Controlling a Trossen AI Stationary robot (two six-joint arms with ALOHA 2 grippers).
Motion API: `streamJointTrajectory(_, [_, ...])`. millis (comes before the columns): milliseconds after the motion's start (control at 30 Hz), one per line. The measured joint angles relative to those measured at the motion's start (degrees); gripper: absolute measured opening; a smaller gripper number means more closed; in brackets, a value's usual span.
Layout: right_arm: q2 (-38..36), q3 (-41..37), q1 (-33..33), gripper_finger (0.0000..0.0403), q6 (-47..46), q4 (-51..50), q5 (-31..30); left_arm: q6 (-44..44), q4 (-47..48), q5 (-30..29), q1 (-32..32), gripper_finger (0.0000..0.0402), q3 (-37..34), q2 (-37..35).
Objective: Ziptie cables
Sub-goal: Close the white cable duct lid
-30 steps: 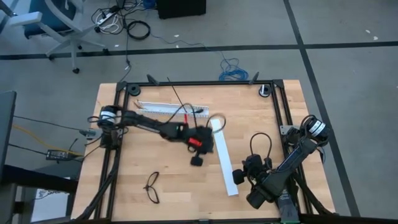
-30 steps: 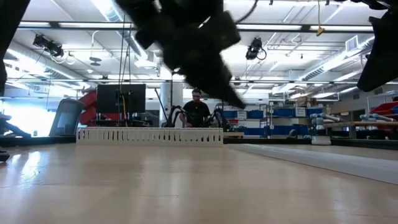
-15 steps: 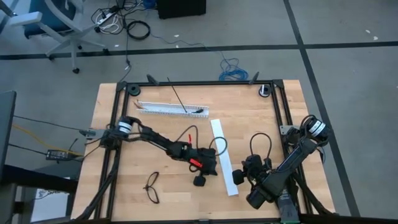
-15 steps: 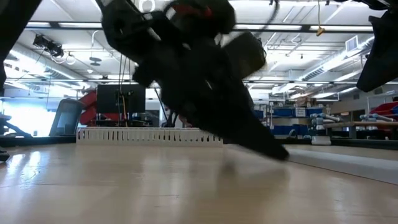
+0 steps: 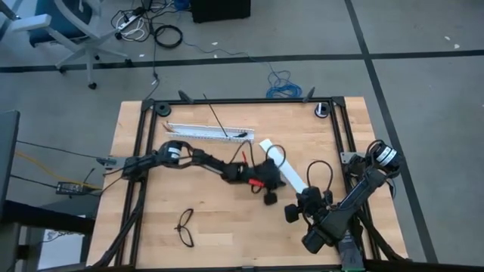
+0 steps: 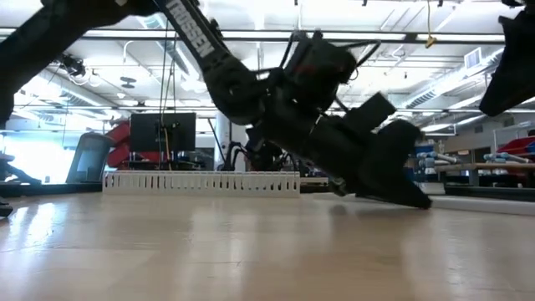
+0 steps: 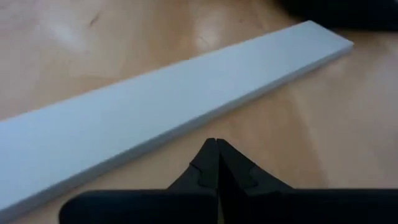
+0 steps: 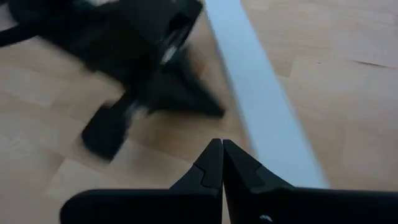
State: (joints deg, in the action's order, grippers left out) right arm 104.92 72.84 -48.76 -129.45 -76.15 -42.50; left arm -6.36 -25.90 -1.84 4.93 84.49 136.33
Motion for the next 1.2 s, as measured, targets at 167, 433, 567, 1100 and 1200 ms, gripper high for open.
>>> streamJointTrajectory(167, [0.00, 0.02, -0.37, 0.0000, 1.14, -0.03, 0.04, 3.03, 1.11, 10.34, -1.28, 0.0002, -3.85, -4.79])
streamJointTrajectory(433, [0.02, -0.70, 3.76, 0.0001, 7.89, -0.98, -1.90, 10.49, -5.04, -0.26, 1.60, 0.0001, -22.50, -23.97])
streamJointTrajectory(567, [0.02, -1.12, 7.66, 0.0014, 14.28, -0.94, -1.88, 9.66, -6.73, -4.54, 1.04, 0.0001, -33.91, -35.32])
streamJointTrajectory(1100, [0.02, -1.18, 25.33, 0.0161, 37.96, -0.92, -1.38, 12.11, 8.11, -15.25, 1.07, 0.0065, -49.23, -54.12])
streamJointTrajectory(1200, [-0.21, -1.18, 27.79, 0.0172, 45.04, 1.30, -1.27, 12.11, 8.36, -15.33, 1.07, 0.0102, -49.13, -53.39])
